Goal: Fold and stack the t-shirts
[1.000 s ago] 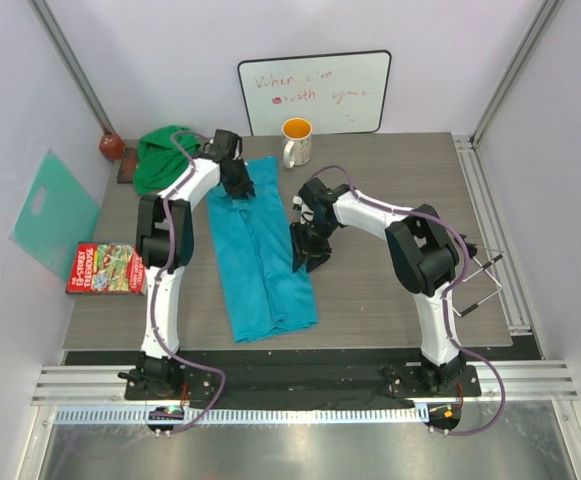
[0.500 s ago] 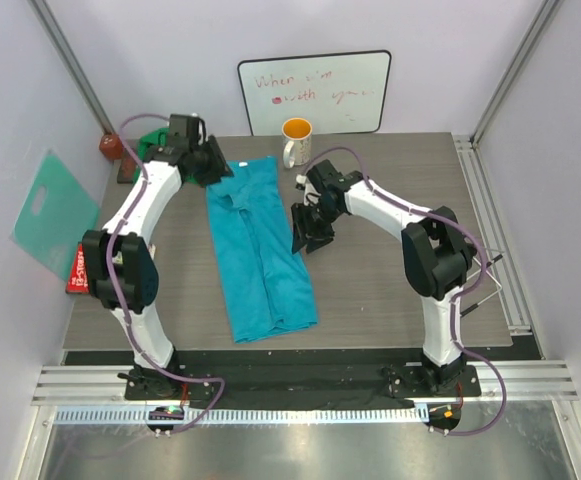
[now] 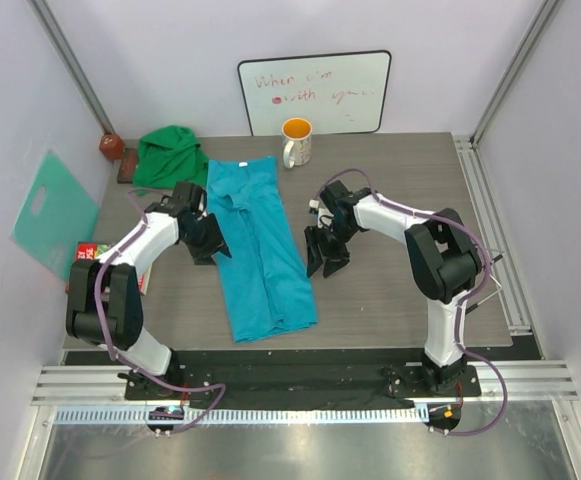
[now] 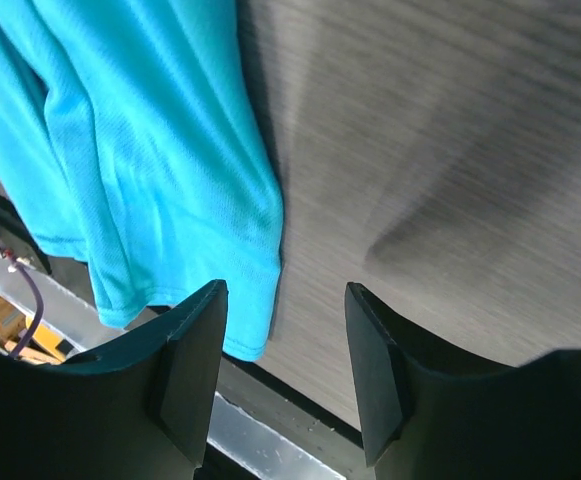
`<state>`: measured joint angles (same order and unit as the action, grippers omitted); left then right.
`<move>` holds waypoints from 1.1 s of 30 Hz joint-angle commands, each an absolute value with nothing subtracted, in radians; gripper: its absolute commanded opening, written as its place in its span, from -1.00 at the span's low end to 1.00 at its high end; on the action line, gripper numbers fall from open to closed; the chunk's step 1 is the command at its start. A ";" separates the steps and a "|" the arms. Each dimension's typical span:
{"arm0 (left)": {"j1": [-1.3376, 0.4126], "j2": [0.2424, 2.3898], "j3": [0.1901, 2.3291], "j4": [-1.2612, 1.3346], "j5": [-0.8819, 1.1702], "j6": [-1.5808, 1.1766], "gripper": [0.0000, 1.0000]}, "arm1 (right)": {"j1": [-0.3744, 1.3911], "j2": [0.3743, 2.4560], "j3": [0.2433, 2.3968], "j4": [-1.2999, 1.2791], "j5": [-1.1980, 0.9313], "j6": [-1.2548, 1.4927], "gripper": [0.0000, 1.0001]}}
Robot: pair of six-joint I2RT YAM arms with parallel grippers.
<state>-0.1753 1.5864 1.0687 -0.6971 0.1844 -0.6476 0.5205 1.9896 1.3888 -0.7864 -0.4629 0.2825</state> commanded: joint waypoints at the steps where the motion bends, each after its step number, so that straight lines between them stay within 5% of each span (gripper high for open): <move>1: -0.176 1.545 1.040 -0.742 0.198 -0.653 -0.02 | 0.523 1.908 1.333 -0.761 -0.518 0.271 0.12; 9: -0.176 1.385 0.841 -0.710 0.253 -0.750 0.04 | 0.522 1.841 1.158 -0.658 -0.578 0.291 0.13; 14: -0.176 1.310 0.724 -0.644 0.268 -0.796 0.07 | 0.523 1.816 1.065 -0.559 -0.592 0.288 0.37; 33: -0.176 1.270 0.425 -0.433 0.391 -0.909 0.05 | 0.523 1.905 0.988 -0.477 -0.655 0.311 0.36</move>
<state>-0.1745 1.2793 0.5186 -0.4900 0.4175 -0.8589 0.5171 1.8530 1.0321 -0.5163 -0.7395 0.3313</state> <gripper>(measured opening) 0.525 0.678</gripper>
